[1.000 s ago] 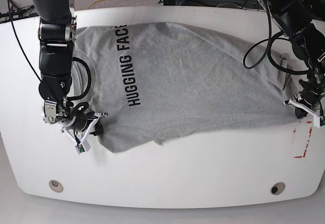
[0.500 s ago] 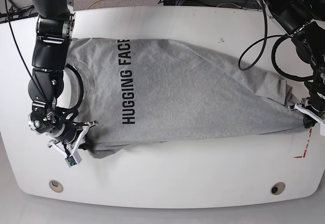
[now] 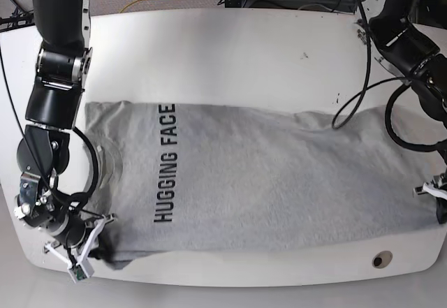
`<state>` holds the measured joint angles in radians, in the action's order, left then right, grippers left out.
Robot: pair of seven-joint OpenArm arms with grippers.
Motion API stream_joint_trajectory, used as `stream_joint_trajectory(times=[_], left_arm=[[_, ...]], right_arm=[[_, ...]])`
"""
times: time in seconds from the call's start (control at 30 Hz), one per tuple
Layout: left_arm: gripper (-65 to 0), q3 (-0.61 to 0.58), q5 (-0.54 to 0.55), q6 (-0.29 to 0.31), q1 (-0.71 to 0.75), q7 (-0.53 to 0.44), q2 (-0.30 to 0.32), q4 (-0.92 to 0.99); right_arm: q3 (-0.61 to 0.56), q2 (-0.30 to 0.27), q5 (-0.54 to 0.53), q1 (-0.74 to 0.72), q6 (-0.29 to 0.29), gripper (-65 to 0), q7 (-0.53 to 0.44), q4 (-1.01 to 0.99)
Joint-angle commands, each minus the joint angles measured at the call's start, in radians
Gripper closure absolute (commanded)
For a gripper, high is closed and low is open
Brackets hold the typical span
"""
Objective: Fold the T-shirt properly
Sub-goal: 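Lift the shirt by the hem and drag it flat across the table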
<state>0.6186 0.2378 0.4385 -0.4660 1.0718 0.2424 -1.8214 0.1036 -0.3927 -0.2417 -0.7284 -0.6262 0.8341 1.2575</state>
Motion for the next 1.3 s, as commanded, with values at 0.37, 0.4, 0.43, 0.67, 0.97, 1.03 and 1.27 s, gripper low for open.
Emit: stream_joint_trajectory(times=[0.37,0.4,0.43,0.67,0.97,1.03,1.27], left_arm=[[0.0,-0.064,-0.004,-0.008,-0.261,-0.023,0.084,-0.024],[0.0,-0.073,-0.004,-0.008,-0.279,-0.023,0.09,-0.024],[0.0,-0.079,-0.004,-0.008,-0.307,-0.023,0.099,-0.024],[0.0,-0.124,-0.01,-0.008,-0.468,-0.023,0.143,-0.015],[0.0,-0.164,-0.005,-0.008,-0.57,-0.023,0.162,0.018],[0.0,-0.164,-0.005,-0.008,-0.566,-0.023,0.162,0.018],[0.0,-0.168,-0.001,-0.008,-0.446,-0.023,0.157,0.013]], right_arm=[[-0.006,-0.044,0.0,-0.326,0.013,0.0,0.017,0.015],[-0.025,-0.045,0.002,-0.351,0.013,0.0,0.017,0.015],[-0.052,-0.055,0.002,-0.379,0.013,0.0,0.017,0.015],[-0.126,-0.085,-0.009,-0.514,0.013,0.0,0.02,0.018],[-0.123,-0.096,-0.003,-0.577,-0.03,0.0,0.1,0.032],[-0.123,-0.105,-0.002,-0.577,-0.039,0.0,0.113,0.061],[-0.092,-0.136,-0.009,-0.409,-0.042,0.0,0.161,0.213]])
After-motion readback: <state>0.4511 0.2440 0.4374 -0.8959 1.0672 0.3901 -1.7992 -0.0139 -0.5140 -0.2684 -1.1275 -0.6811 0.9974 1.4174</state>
